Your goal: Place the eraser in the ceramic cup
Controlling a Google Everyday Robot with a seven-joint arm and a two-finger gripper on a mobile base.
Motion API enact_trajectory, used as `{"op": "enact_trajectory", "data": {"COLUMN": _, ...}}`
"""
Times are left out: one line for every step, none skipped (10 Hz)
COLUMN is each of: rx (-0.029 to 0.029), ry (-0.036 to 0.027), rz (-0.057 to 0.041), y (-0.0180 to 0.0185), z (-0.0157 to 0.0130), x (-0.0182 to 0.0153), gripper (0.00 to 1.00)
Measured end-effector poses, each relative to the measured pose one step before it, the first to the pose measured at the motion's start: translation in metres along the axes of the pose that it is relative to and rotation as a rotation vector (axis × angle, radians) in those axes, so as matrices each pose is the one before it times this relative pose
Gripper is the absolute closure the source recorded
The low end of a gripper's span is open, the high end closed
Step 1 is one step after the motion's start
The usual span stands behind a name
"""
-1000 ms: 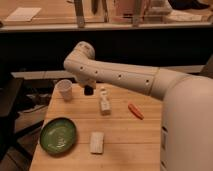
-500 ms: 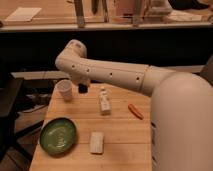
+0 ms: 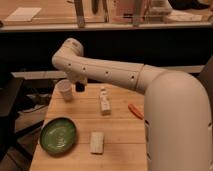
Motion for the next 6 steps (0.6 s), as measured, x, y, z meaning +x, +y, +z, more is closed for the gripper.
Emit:
{"op": "enact_trajectory", "data": {"rx": 0.00264, "ry": 0.00017, "rz": -0.00068, "y": -0.00207, "z": 0.00105, "x": 0.00145, "gripper": 0.97}}
{"op": "enact_trajectory", "data": {"rx": 0.00218, "ry": -0.00124, "rz": -0.00138, "y": -0.00255, "z": 0.00124, "x": 0.00090, "gripper": 0.97}}
{"op": "enact_trajectory", "data": {"rx": 0.00295, "ry": -0.00208, "rz": -0.00281, "y": -0.00456, "z": 0.00142, "x": 0.00115, "gripper": 0.97}}
{"op": "enact_trajectory", "data": {"rx": 0.00283, "ry": -0.00069, "rz": -0.00262, "y": -0.00430, "z": 0.00108, "x": 0.00046, "gripper": 0.97}}
{"op": "enact_trajectory", "data": {"rx": 0.00106, "ry": 0.00066, "rz": -0.00049, "y": -0.00163, "z": 0.00071, "x": 0.00068, "gripper": 0.97}}
{"op": "enact_trajectory", "data": {"rx": 0.00088, "ry": 0.00049, "rz": 0.00063, "y": -0.00083, "z": 0.00117, "x": 0.00080, "gripper": 0.97}}
